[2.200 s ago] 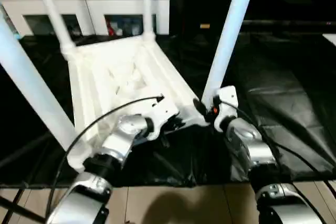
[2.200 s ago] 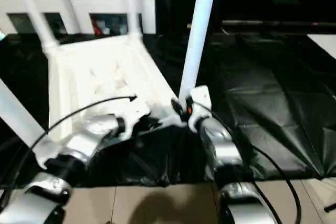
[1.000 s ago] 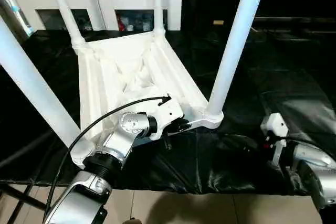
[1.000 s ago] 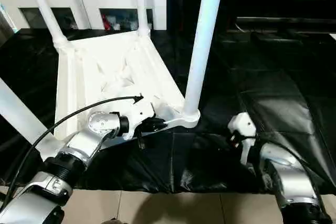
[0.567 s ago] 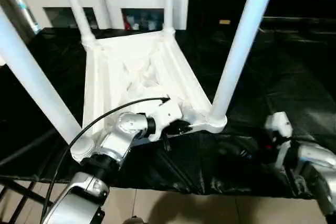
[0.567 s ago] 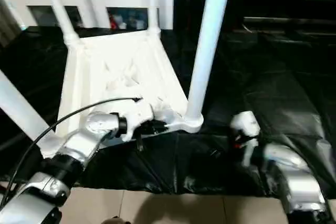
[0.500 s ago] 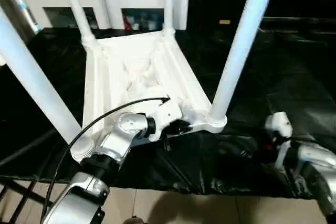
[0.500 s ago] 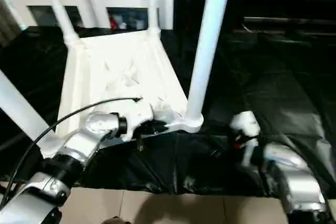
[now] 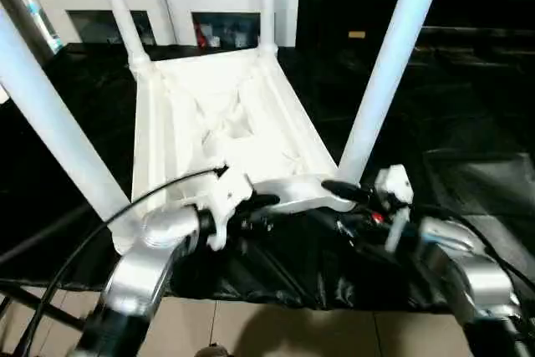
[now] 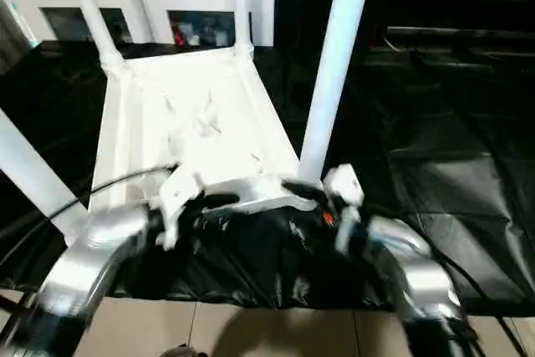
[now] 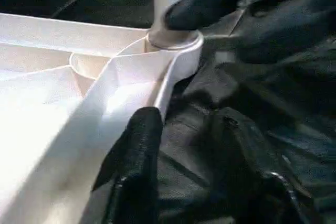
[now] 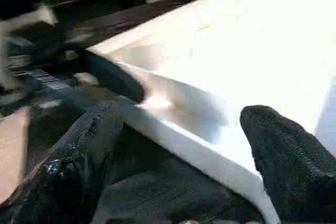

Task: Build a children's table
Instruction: Rotate leg to tighten, then rotate table base

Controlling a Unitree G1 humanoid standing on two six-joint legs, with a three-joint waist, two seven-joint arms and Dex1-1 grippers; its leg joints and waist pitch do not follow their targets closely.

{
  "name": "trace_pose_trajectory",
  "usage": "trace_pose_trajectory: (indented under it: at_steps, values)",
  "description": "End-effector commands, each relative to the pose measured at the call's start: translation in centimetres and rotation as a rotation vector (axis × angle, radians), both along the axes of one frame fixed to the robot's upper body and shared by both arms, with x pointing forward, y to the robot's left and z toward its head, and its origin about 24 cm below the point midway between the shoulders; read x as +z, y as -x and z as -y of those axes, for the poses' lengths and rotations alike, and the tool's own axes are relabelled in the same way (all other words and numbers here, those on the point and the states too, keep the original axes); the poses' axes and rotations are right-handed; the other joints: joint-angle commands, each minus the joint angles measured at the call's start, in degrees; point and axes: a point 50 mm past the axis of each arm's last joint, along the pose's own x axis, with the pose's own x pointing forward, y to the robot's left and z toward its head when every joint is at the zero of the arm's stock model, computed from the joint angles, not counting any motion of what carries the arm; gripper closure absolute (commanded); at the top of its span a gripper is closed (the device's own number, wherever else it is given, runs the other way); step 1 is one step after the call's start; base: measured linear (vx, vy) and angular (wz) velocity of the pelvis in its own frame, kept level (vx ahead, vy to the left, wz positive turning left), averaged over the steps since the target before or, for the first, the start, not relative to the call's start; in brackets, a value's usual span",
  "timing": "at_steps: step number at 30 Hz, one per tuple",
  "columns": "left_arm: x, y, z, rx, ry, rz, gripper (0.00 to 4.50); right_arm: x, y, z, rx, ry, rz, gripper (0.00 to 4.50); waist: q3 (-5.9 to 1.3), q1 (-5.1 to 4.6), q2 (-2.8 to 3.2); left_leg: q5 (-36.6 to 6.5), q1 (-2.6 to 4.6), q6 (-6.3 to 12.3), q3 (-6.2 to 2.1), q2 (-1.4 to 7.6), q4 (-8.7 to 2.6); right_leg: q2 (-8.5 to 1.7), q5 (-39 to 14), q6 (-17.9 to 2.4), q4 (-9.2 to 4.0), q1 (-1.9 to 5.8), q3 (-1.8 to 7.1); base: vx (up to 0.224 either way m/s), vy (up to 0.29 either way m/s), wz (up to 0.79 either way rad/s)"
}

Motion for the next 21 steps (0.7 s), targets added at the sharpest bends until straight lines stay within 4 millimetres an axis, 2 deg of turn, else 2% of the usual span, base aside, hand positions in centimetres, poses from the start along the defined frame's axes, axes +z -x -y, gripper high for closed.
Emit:
trace_pose_trajectory:
  at_steps: [1, 2, 3, 4, 5, 6, 7, 8, 11, 14, 15, 18, 19, 21]
  values:
    - [0.6, 0.3, 0.0, 0.016, 0.019, 0.018, 2.31, -0.1, -0.6, 0.3, -0.051, 0.031, 0.006, 0.43, -2.26, -0.35, -0.46, -14.31, -0.1, 3.24, -0.46, 2.16, -4.04, -3.22, -19.54, -8.53, -4.39, 2.6, 2.87, 0.0, 0.0, 0.0]
    - [0.7, 0.6, 0.0, 0.025, 0.034, 0.024, 2.14, -0.2, -1.0, 0.3, -0.08, 0.043, 0.012, 0.43, -2.18, -0.51, -0.52, -14.52, -0.27, 2.95, -0.67, 2.26, -4.21, -3.38, -19.53, -8.73, -4.14, 2.77, 2.87, 0.0, 0.0, 0.0]
    - [0.9, 1.0, 0.1, 0.035, 0.052, 0.029, 2.14, -0.4, -1.6, 0.4, -0.121, 0.052, 0.007, 0.43, -2.06, -0.69, -0.76, -14.97, -0.1, 2.95, -0.5, 2.17, -4.19, -3.26, -20.35, -8.28, -4.49, 2.59, 2.89, 0.0, 0.0, 0.0]
    - [1.1, 1.4, 0.3, 0.046, 0.074, 0.036, 2.11, -0.5, -2.3, 0.6, -0.173, 0.068, 0.01, 0.43, -2.08, -0.87, -0.87, -14.85, -0.21, 2.78, -0.63, 2.26, -4.25, -3.36, -19.99, -8.56, -4.23, 2.72, 2.91, 0.0, 0.0, 0.0]
    - [1.2, 1.8, 0.3, 0.054, 0.091, 0.037, 2.05, -0.5, -2.8, 0.7, -0.214, 0.077, 0.012, 0.43, -1.91, -1.14, -0.66, -14.92, -0.31, 2.53, -0.59, 2.19, -4.33, -3.28, -20.21, -8.76, -4.4, 2.65, 2.86, 0.0, 0.0, 0.0]
    - [1.3, 2.2, 0.4, 0.056, 0.107, 0.034, 1.92, -0.5, -3.5, 0.8, -0.263, 0.084, 0.009, 0.43, -2.06, -1.29, -1.16, -14.94, -0.17, 2.46, -0.47, 2.22, -4.21, -3.33, -20.27, -8.9, -4.34, 2.64, 2.88, 0.0, 0.0, 0.0]
    - [1.4, 2.5, 0.4, 0.052, 0.113, 0.028, 1.78, -0.5, -4.0, 1.0, -0.303, 0.089, 0.014, 0.43, -1.95, -1.51, -1.01, -14.56, -0.36, 2.37, -0.58, 2.15, -4.36, -3.35, -20.51, -9.07, -4.3, 2.85, 2.87, 0.0, 0.0, 0.0]
    - [1.3, 2.9, 0.2, 0.048, 0.113, 0.022, 1.7, -0.4, -4.5, 1.1, -0.341, 0.081, 0.007, 0.43, -2.09, -1.54, -1.16, -14.06, -0.11, 2.32, -0.46, 2.18, -4.18, -3.3, -19.65, -9.33, -4.18, 2.62, 2.96, 0.0, 0.0, 0.0]
    - [1.1, 3.7, -0.5, 0.032, 0.104, 0.001, 1.56, -0.5, -5.7, 1.5, -0.445, 0.09, -0.011, 0.43, -2.18, -1.58, -1.1, -12.32, -0.02, 2.84, -0.23, 1.95, -3.97, -2.92, -16.87, -9.65, -3.87, 2.66, 2.98, 0.0, 0.0, 0.0]
    - [1.1, 4.2, -1.1, 0.013, 0.105, -0.013, 1.21, -0.6, -6.5, 1.7, -0.51, 0.105, -0.024, 0.43, -2.45, -1.49, -0.87, -10.37, 0.3, 2.9, -0.1, 1.95, -3.67, -2.78, -12.88, -10.94, -3.32, 2.61, 3.0, 0.0, 0.0, 0.0]
    - [1.1, 4.5, -1.5, 0.008, 0.101, -0.02, 1.21, -0.6, -6.9, 1.8, -0.541, 0.115, -0.021, 0.43, -2.57, -1.56, -0.85, -9.92, 0.17, 2.98, -0.15, 2.02, -3.64, -2.84, -11.04, -11.92, -2.81, 2.68, 2.99, 0.0, 0.0, 0.0]
    - [1.1, 5.2, -2.4, -0.035, 0.086, -0.051, 0.87, -0.5, -7.9, 2.0, -0.612, 0.144, -0.016, 0.43, -2.48, -1.69, -0.81, -11.28, 0.26, 2.55, -0.08, 1.94, -3.75, -2.91, -12.6, -12.26, -2.95, 2.7, 2.93, 0.0, 0.0, 0.0]
    - [1.1, 5.4, -2.5, -0.049, 0.083, -0.059, 0.79, -0.4, -8.1, 2.0, -0.629, 0.144, -0.015, 0.43, -2.25, -1.82, -0.85, -12.38, 0.23, 2.34, 0.02, 1.86, -3.83, -2.82, -13.9, -11.88, -3.18, 2.7, 2.98, 0.0, 0.0, 0.0]
    - [1.0, 5.9, -3.1, -0.079, 0.085, -0.098, 0.69, -0.2, -8.6, 2.0, -0.657, 0.141, -0.016, 0.43, -2.26, -1.71, -0.73, -14.14, 0.6, 1.72, 0.04, 1.88, -3.88, -2.77, -15.75, -11.33, -3.2, 2.5, 3.07, 0.0, 0.0, 0.0]
